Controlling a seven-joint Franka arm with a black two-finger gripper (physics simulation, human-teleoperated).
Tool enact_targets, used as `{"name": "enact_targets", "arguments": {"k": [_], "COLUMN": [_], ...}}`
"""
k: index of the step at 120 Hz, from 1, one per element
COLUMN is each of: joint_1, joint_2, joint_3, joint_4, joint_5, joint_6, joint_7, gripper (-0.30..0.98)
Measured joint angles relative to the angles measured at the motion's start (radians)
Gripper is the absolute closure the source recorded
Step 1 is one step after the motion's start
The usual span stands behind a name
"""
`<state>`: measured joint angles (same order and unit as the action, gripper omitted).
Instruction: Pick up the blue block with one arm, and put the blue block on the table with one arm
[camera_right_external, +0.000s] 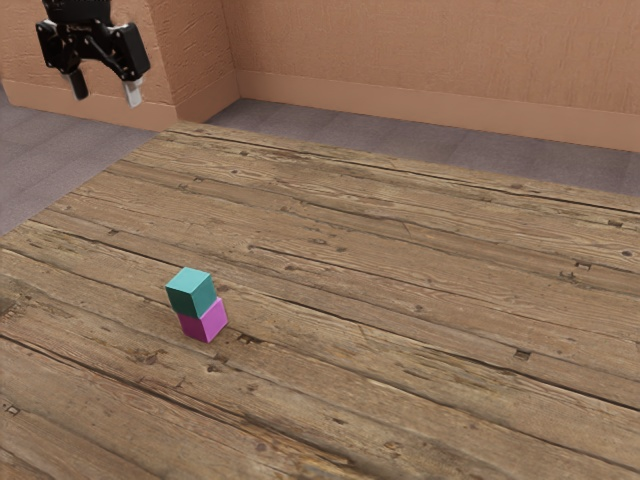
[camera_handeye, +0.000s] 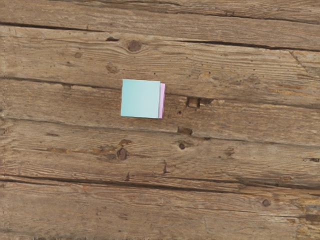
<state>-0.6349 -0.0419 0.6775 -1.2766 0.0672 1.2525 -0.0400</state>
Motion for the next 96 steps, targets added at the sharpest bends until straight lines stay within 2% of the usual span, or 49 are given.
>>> {"name": "enact_targets", "arguments": {"k": [20,50,65,81,96], "joint_1": [0.044,0.037,0.074,0.108,0.115], "joint_2": [0.001,-0.06,-0.112,-0.168,-0.195], "joint_3": [0.008,0.032,0.034,0.03,0.02], "joint_4": [-0.025,-0.319,-0.438,-0.536,-0.612], "joint_5": [0.047,0.068,0.083,0.112,0.169], "joint_6": [-0.008,0.102,0.179,0.236,0.285], "joint_7": [-0.001,-0.005,-0.005,0.003,0.023], "gripper": [0.0,0.0,0.0,0.0,0.0]}}
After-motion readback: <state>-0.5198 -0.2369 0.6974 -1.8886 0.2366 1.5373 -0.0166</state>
